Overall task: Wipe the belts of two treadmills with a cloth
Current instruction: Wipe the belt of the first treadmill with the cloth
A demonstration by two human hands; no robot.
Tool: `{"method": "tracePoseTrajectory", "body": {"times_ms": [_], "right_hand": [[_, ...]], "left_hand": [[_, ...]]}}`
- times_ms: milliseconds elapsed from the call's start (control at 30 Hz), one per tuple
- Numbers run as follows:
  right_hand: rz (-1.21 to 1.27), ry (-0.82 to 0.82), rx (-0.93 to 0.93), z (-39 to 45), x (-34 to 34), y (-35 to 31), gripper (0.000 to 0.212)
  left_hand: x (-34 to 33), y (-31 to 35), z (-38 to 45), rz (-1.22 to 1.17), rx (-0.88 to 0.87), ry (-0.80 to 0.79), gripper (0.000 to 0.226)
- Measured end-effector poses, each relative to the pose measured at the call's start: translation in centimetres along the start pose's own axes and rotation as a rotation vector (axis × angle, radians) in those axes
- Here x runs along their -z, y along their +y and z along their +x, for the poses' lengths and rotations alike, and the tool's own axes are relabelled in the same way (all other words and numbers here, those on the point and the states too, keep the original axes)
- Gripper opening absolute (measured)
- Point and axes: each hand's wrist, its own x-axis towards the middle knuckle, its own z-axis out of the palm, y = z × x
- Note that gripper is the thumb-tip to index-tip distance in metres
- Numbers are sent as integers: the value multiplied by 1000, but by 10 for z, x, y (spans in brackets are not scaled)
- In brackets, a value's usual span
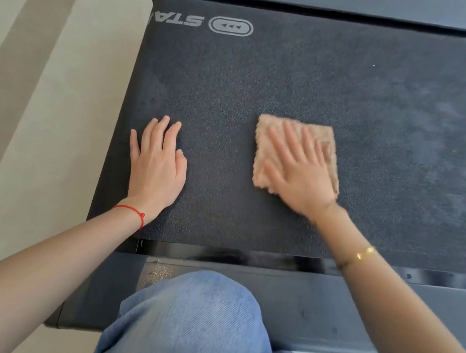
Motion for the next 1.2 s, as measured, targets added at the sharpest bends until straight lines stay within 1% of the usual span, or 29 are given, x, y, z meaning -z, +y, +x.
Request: {"method": "tracePoseTrajectory", "body": {"times_ms": [33, 67, 100, 133, 200, 267, 300, 367, 467, 567, 600, 667, 767, 833, 867, 900, 933, 1000, 1067, 1133, 1200], "right_hand": [[31, -6, -77, 20, 5, 1, 62], [39, -9, -107, 37, 7, -6, 60], [22, -13, -88, 49, 5, -20, 59], [-8, -11, -23, 56, 1, -36, 58], [-54, -8, 166, 53, -9, -62, 58], [-44, -22, 306, 47, -10, -60, 58], [-17, -21, 333, 51, -6, -50, 58], [-2, 11, 281, 69, 2, -25, 59], [5, 39, 48, 121, 15, 8, 59], [28, 50, -106, 184, 25, 5, 58], [36, 46, -112, 204, 26, -6, 57], [22, 12, -52, 234, 24, -39, 57], [-47, -14, 185, 243, 14, -95, 57], [-55, -25, 346, 232, 8, -102, 57], [-54, -21, 379, 231, 9, -94, 57], [-52, -11, 363, 234, 11, -82, 56], [-53, 4, 305, 241, 15, -69, 57], [-42, 8, 142, 265, 25, -48, 57], [-14, -3, 24, 294, 32, -50, 57], [-7, 0, 18, 319, 34, -76, 57], [-22, -26, 117, 333, 29, -116, 57]], "left_hand": [[0, 0, 2, 2, -6, 2, 50], [1, 0, 5, 2, -8, 3, 49], [1, 0, 9, 0, -7, -1, 49], [1, 1, 14, 0, -3, -9, 50], [-1, 3, 25, 13, 3, -25, 53], [-3, 3, 38, 20, 14, -41, 54], [-3, 2, 45, 23, 25, -48, 55], [-5, 1, 58, 45, 37, -61, 56], [-10, 1, 64, 80, 42, -60, 57], [-15, 1, 63, 103, 45, -39, 58], [-16, 1, 64, 109, 45, -31, 57], [-15, 1, 64, 120, 44, -21, 59], [-13, 2, 65, 122, 39, -14, 61], [-12, 2, 64, 125, 36, -27, 60], [-12, 2, 63, 132, 37, -34, 60], [-11, 2, 63, 141, 40, -39, 60], [-11, 3, 63, 151, 44, -45, 60], [-12, 5, 64, 166, 57, -57, 61], [-12, 7, 65, 171, 62, -61, 61], [-11, 7, 65, 169, 64, -57, 61], [-11, 7, 65, 164, 58, -47, 61]]}}
